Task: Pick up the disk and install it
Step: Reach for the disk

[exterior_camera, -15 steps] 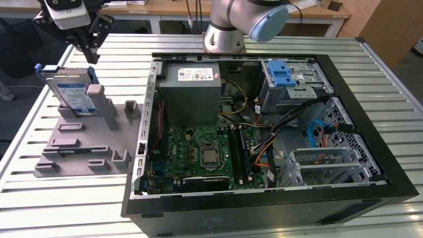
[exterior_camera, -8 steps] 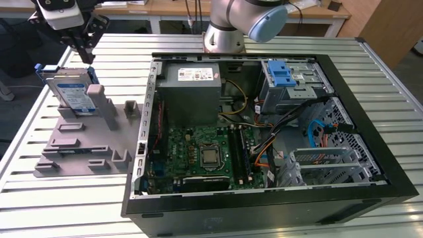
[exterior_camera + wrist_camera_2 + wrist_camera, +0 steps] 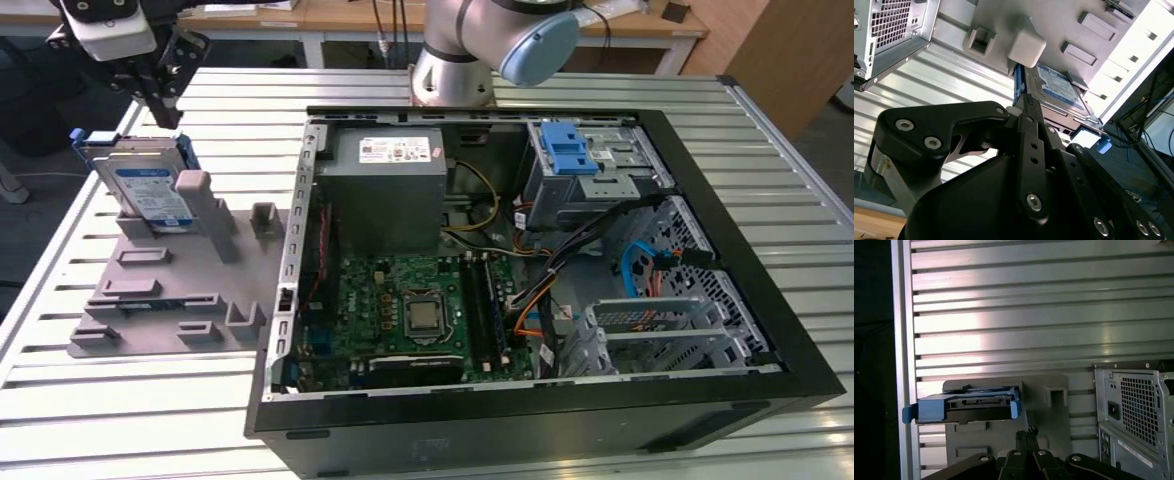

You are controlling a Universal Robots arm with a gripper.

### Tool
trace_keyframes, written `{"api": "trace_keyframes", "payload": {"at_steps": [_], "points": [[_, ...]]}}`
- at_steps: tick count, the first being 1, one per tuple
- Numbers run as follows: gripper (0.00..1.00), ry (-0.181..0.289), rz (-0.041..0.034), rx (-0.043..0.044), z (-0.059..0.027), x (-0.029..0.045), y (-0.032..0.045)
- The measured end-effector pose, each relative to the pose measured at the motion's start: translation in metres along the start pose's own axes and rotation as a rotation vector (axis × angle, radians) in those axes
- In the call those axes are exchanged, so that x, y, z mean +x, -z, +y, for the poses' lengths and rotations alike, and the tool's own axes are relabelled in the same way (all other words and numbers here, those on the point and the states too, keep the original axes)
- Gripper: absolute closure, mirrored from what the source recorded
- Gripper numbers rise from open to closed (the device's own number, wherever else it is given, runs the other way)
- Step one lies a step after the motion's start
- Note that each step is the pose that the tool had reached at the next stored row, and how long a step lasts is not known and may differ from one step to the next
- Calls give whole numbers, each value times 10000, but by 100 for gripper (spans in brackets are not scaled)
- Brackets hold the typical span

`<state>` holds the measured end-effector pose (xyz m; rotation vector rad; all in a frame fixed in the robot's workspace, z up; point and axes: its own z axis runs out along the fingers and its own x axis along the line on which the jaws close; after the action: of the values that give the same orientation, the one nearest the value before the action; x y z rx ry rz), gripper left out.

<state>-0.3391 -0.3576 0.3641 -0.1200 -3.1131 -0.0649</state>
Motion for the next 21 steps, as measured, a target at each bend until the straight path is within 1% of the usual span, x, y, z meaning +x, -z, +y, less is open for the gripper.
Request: {"api": "trace_keyframes", "payload": {"at_steps": [1,2,5,9,14,16,21], "points": [[89,0,1,0,3,10,-4],[89,0,23,2,17,72,-29],[89,0,26,2,26,89,-45],[89,40,27,3,35,92,-57],[89,357,41,12,43,95,-65],[89,409,45,14,55,110,-68],[89,424,44,14,86,175,-82]]}}
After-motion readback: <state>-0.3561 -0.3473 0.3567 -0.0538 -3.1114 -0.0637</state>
